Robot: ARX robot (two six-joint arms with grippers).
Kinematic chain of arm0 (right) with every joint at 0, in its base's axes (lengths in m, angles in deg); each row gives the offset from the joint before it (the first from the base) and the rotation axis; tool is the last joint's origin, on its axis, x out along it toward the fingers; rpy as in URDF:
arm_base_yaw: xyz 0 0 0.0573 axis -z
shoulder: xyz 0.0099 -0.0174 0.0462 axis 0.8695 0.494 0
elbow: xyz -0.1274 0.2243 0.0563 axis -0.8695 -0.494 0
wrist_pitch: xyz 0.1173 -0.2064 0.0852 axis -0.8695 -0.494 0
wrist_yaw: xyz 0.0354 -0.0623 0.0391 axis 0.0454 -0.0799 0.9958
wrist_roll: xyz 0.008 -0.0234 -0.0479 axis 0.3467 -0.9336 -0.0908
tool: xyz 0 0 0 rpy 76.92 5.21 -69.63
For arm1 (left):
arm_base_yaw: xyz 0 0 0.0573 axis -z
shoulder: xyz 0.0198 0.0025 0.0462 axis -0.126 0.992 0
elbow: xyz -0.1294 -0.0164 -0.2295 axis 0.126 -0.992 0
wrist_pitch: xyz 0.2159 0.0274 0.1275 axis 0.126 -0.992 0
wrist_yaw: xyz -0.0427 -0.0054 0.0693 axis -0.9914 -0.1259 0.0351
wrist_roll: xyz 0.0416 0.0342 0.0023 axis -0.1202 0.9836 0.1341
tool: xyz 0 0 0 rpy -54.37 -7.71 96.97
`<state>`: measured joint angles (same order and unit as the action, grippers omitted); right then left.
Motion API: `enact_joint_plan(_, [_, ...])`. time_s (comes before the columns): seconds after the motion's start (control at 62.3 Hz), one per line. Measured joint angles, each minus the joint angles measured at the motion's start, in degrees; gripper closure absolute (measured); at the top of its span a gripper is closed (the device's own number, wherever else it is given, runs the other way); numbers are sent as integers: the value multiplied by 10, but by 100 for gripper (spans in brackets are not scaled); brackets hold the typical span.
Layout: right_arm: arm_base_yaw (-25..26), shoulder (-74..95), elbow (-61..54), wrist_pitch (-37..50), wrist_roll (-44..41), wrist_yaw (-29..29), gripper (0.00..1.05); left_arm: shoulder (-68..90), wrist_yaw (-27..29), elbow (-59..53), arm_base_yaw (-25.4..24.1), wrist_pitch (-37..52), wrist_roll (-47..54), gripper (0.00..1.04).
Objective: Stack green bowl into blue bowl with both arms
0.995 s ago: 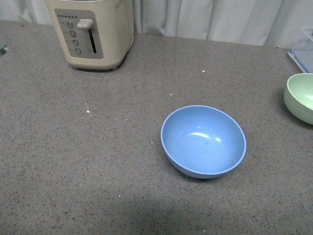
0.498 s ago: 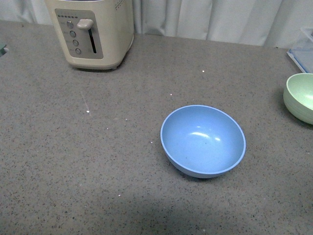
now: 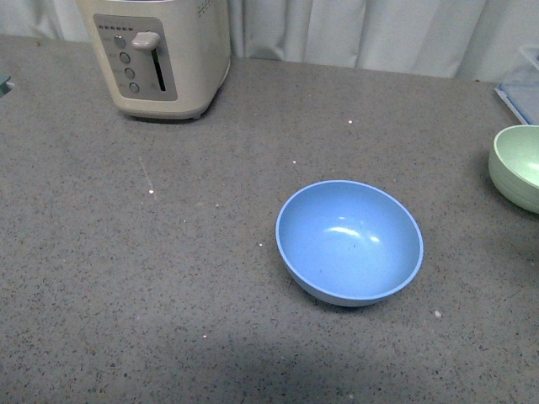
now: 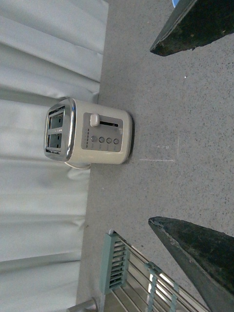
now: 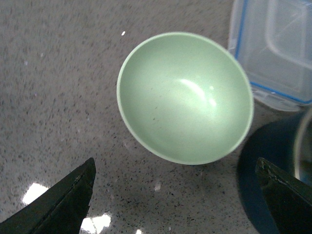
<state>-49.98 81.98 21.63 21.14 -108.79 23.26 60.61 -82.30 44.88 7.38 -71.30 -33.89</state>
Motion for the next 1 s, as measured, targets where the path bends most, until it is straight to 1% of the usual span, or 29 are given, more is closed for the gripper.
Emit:
enact_joint_plan(0.112, [-14, 47, 37, -1, -30, -14, 9, 0, 0, 0, 0, 0, 0, 6])
enact_joint_plan(0.289, [-32, 122, 94, -26, -57, -37, 9, 0, 0, 0, 0, 0, 0, 6])
enact_joint_plan(0.466, [-50, 187, 140, -31, -67, -28, 9, 0, 0, 0, 0, 0, 0, 6])
enact_joint_plan(0.69, [-63, 229, 183, -48, -71, -33, 9, 0, 0, 0, 0, 0, 0, 6])
enact_joint_plan(0.738, [-66, 231, 187, -50, -73, -34, 13, 0, 0, 0, 0, 0, 0, 6])
enact_joint_plan(0.754, [-67, 232, 189, -51, -73, -34, 17, 0, 0, 0, 0, 0, 0, 6])
enact_joint_plan(0.787, [-68, 233, 190, -52, -74, -34, 20, 0, 0, 0, 0, 0, 0, 6])
enact_joint_plan(0.803, [-69, 233, 191, -52, -74, -34, 23, 0, 0, 0, 0, 0, 0, 6])
enact_joint_plan(0.835, [-70, 233, 193, -52, -74, -34, 27, 0, 0, 0, 0, 0, 0, 6])
enact_joint_plan(0.995, [-74, 233, 196, -53, -77, -35, 52, 0, 0, 0, 0, 0, 0, 6])
